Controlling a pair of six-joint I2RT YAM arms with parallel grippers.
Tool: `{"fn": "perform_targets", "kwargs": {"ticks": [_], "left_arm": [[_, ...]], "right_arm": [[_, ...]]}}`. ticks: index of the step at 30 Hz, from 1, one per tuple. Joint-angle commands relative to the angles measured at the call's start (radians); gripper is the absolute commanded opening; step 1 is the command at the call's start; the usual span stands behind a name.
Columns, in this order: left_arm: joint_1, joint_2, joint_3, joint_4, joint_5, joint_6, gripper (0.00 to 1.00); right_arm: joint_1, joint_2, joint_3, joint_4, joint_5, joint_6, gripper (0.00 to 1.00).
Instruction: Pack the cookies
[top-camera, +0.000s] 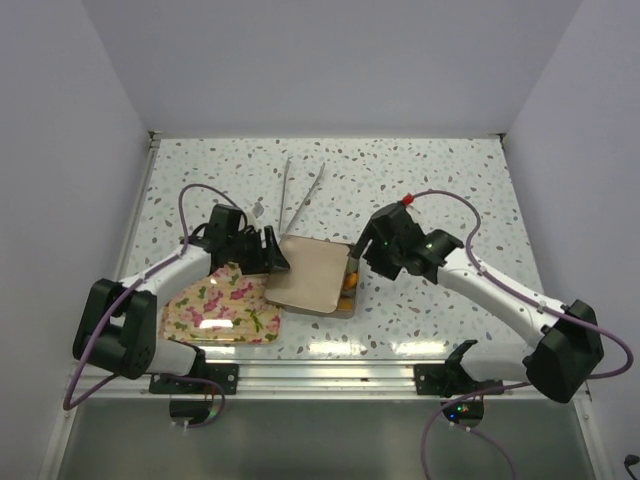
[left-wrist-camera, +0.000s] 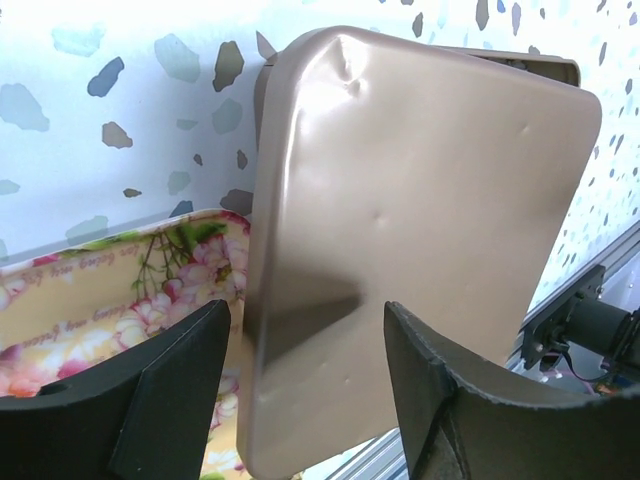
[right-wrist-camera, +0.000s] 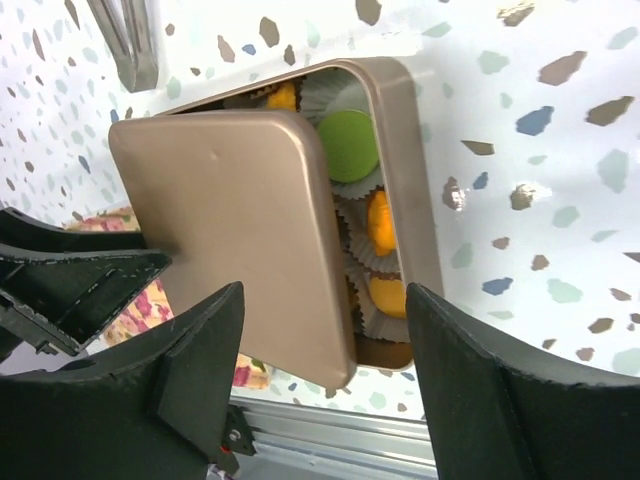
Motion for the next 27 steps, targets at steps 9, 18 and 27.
{"fn": "perform_targets", "kwargs": {"ticks": [9,18,27], "left_arm": [[-0.129,0.008,0.029,0.024,-0.121,-0.131,0.64],[-0.171,0.037,0.050,-0.003,-0.213,-0.228,0.61],[-0.225,0.108,0.152,-0.052,-0.293,-0.328,0.60]], "right_arm": [[-0.072,-0.137,-0.158,-0.105,0.003,-0.045,0.46],[-0.081,-0.171,-0.228,-0.079,-0.061,-0.104,0.32],[-0.081,-0.073,-0.261,0.068,-0.213,-0.170,0.22]]}}
